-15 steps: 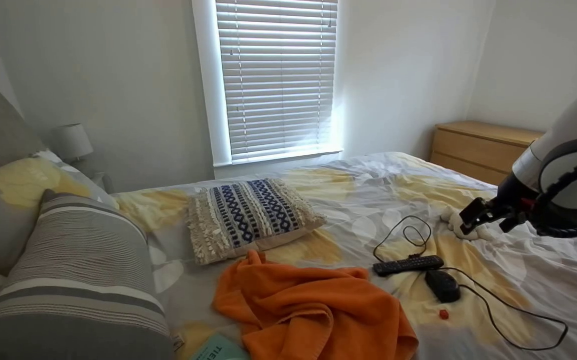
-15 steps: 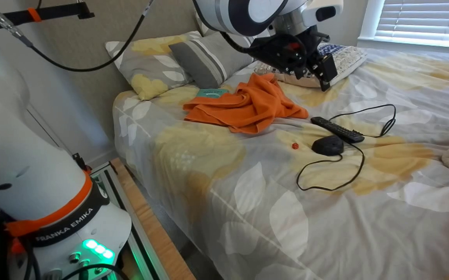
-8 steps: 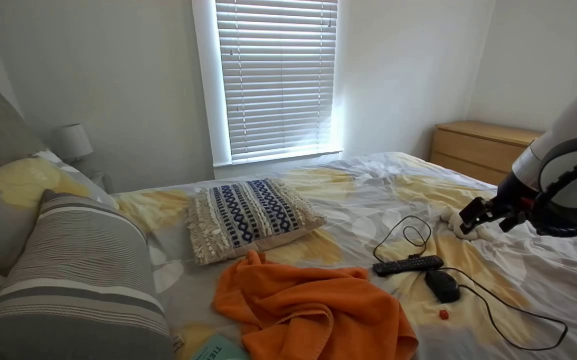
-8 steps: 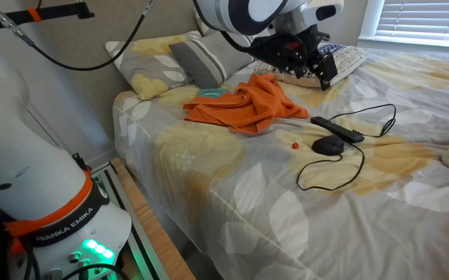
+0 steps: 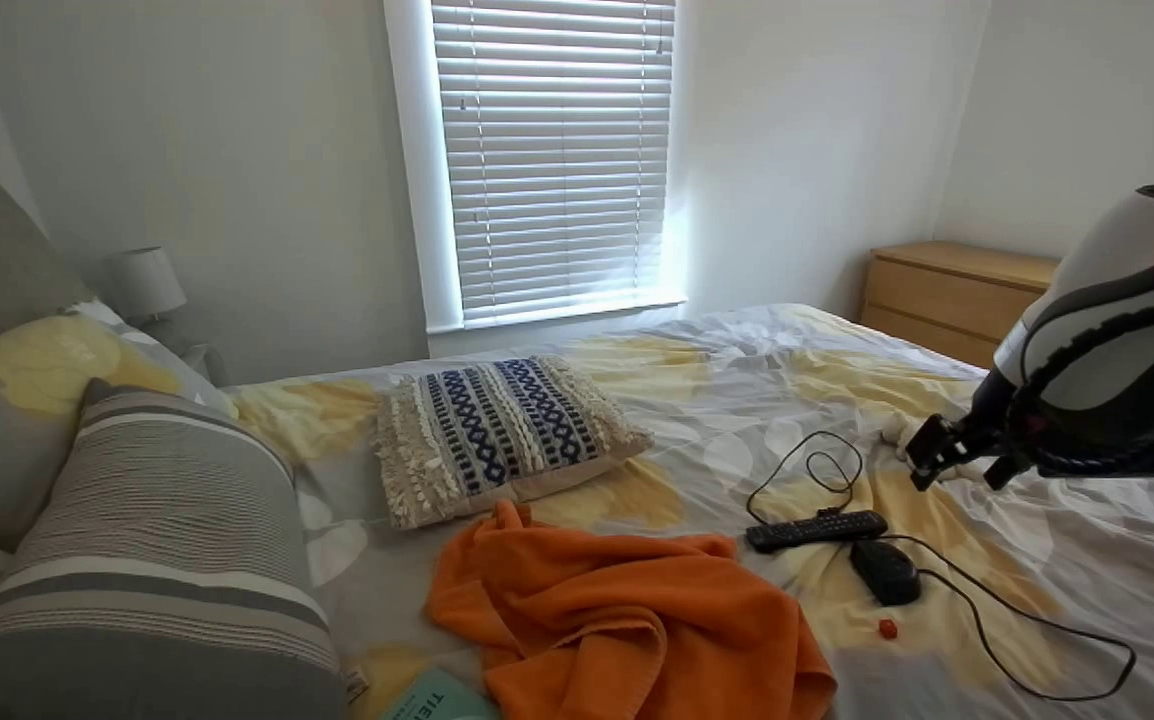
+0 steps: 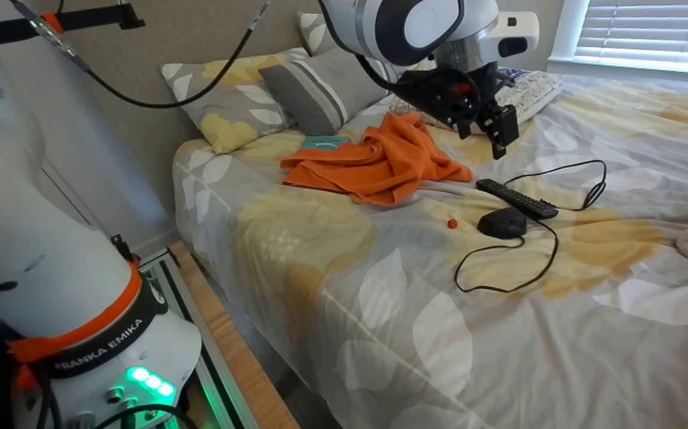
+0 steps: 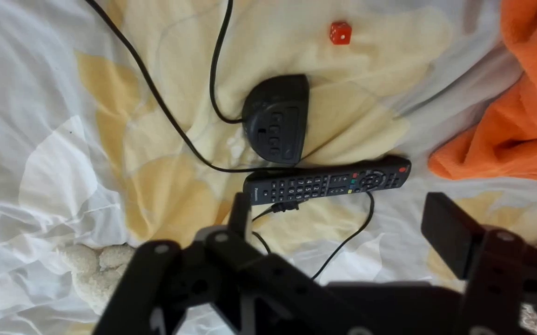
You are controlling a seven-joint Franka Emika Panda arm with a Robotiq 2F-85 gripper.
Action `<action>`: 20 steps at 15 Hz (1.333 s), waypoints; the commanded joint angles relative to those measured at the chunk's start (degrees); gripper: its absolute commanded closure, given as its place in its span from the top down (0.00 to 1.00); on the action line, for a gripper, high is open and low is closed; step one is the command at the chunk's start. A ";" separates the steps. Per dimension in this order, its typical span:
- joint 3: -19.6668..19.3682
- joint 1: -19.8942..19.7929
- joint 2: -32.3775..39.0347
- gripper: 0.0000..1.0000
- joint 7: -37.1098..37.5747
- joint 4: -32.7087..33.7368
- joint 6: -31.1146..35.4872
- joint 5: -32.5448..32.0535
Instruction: Press a button on the alarm clock
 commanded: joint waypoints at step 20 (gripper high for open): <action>1.44 -2.93 30.62 0.00 3.64 26.66 0.39 5.87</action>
